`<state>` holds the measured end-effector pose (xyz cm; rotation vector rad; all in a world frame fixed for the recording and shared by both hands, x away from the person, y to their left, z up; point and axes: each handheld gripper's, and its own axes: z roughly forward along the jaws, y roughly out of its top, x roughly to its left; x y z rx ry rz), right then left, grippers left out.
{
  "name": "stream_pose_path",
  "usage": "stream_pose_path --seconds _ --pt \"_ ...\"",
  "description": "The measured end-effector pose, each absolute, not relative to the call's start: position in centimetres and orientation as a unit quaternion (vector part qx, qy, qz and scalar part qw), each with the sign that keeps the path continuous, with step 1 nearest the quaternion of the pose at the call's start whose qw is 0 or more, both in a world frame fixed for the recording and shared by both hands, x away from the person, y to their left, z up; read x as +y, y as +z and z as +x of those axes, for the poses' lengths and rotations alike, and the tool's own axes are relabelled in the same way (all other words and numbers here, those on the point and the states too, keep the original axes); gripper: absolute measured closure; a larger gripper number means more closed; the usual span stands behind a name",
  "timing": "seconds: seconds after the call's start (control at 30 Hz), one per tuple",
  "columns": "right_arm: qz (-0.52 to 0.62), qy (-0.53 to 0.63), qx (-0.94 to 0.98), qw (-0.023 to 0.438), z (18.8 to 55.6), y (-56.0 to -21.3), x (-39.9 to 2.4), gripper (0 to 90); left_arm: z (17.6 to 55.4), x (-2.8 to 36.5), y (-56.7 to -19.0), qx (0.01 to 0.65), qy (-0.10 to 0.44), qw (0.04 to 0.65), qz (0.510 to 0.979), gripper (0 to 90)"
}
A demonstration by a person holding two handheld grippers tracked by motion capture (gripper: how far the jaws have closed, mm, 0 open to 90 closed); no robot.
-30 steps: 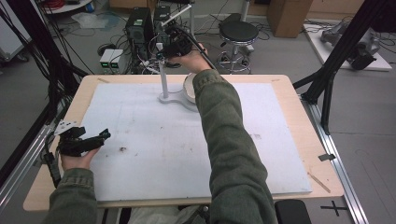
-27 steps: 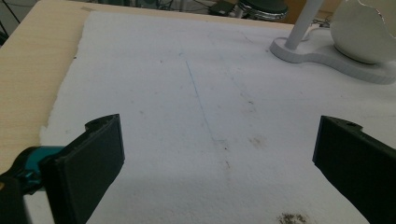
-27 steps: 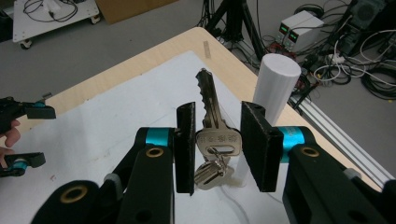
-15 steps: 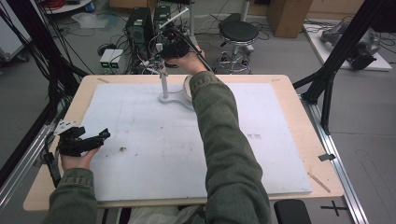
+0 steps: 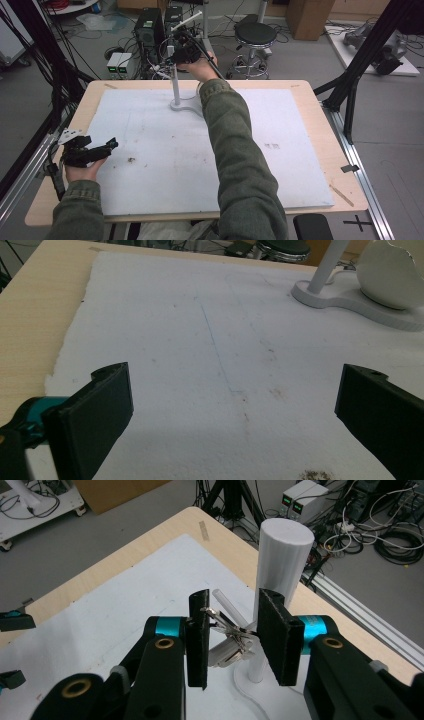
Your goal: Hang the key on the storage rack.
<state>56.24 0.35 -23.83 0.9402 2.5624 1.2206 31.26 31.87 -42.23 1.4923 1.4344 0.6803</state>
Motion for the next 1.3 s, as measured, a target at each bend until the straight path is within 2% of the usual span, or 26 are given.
stream_pose_path --seconds 0.1,0.13,0.3,0.33,0.43,0.53,0.57,0.6,0.63,0.67,0.7,0.73,0.77,0.97,1.13,1.3 --pt "0.311 0.409 0.855 0.067 56.3 -24.0 0.3 63.8 31.3 31.9 -42.2 0.582 0.277 0.462 0.61 2.5" --pt "0.312 0.405 0.858 0.046 56.3 -24.2 0.2 56.4 31.3 31.9 -42.2 0.581 0.276 0.462 0.61 2.5" --pt "0.316 0.414 0.853 0.038 56.3 -24.3 -0.3 48.8 31.3 31.8 -42.2 0.579 0.275 0.462 0.613 2.5" --pt "0.314 0.425 0.849 0.028 56.2 -24.3 -0.6 41.0 31.3 31.8 -42.2 0.58 0.274 0.462 0.612 2.5" --pt "0.314 0.43 0.846 0.019 56.1 -24.3 -0.9 38.0 31.3 31.8 -42.2 0.581 0.274 0.461 0.612 2.5" --pt "0.317 0.428 0.846 0.013 55.9 -24.3 -1.4 28.8 31.3 31.8 -42.2 0.581 0.275 0.461 0.611 2.5" --pt "0.317 0.428 0.846 0.013 55.9 -24.3 -1.4 28.8 31.3 31.8 -42.2 0.581 0.275 0.461 0.612 2.5" --pt "0.316 0.429 0.846 0.009 55.7 -24.3 -1.5 19.7 31.3 31.8 -42.3 0.581 0.275 0.462 0.611 2.5" --pt "0.316 0.429 0.846 0.009 55.7 -24.3 -1.5 19.7 31.3 31.8 -42.3 0.581 0.275 0.462 0.611 2.5" --pt "0.314 0.421 0.85 0.036 55.4 -24.2 -1.5 7.8 31.3 31.8 -42.3 0.581 0.275 0.461 0.612 2.5" --pt "0.314 0.421 0.85 0.036 55.4 -24.2 -1.5 7.8 31.3 31.8 -42.3 0.581 0.275 0.461 0.611 2.5" --pt "0.311 0.419 0.852 0.048 55.2 -24.1 -1.5 2.3 31.3 31.8 -42.3 0.581 0.275 0.46 0.613 2.5" --pt "0.31 0.415 0.854 0.053 55.1 -24.1 -1.5 0.5 31.3 31.8 -42.3 0.581 0.275 0.46 0.613 2.5" --pt "0.311 0.421 0.85 0.057 54.5 -23.5 -2.0 0.5 31.3 31.8 -42.3 0.582 0.275 0.46 0.611 2.5" --pt "0.315 0.41 0.852 0.085 53.6 -23.9 -2.7 0.5 31.3 31.8 -42.3 0.583 0.276 0.46 0.61 2.5" --pt "0.313 0.398 0.858 0.093 53.0 -24.4 -3.2 0.5 31.4 31.8 -42.3 0.584 0.276 0.462 0.608 2.5"
